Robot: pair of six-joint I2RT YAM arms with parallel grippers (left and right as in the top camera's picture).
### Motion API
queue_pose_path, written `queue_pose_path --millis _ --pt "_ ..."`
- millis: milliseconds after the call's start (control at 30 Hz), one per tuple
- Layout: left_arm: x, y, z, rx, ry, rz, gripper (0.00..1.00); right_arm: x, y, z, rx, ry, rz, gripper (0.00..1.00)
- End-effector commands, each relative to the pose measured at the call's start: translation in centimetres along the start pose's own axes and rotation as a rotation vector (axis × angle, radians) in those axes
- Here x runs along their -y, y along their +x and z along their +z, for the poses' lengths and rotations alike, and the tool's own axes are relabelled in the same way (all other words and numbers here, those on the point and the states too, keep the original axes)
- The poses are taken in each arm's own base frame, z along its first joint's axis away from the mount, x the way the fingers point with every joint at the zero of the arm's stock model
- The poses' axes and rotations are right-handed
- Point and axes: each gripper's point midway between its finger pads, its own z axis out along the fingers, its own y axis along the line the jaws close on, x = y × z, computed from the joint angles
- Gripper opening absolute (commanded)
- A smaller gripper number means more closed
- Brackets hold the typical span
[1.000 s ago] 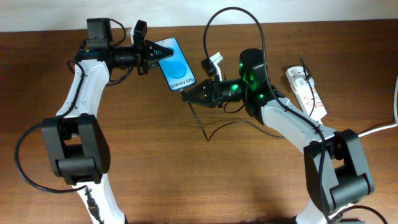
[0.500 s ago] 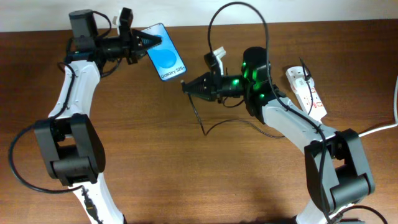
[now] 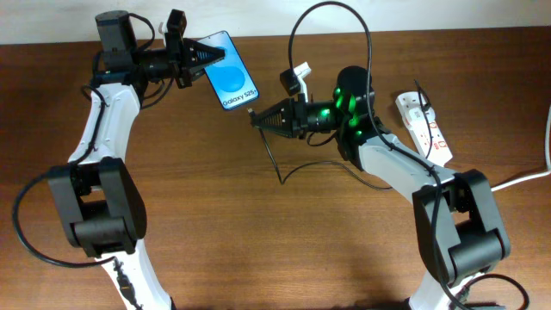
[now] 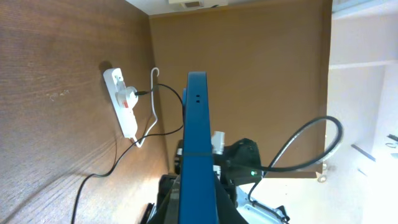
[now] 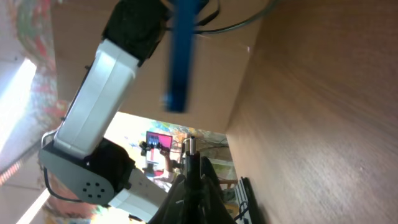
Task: Plug charger to phone and switch on socket
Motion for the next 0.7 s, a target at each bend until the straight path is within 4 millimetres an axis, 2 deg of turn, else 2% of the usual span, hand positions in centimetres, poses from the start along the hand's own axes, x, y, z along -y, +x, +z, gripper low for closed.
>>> queue_pose_path --millis 0,200,500,667 --pt "0.96 0.58 0.11 -0.034 0.026 0.007 0.0 -1.51 0.16 0.24 -0.025 -0.037 -0.022 0.04" --pt "1.01 0.76 0.48 -0.043 0.027 0.006 0.0 -1.72 0.67 1.24 -0.037 -0.042 -0.021 0.04" --pt "1.33 1.37 0.94 -0.075 0.044 0.005 0.0 -1.44 0.44 1.23 -0.022 -0.034 -0.028 0.04" --pt "1.34 1.37 0.94 -0.075 0.045 0.005 0.0 -1.22 -0.11 0.48 -0.004 -0.027 -0.023 0.04"
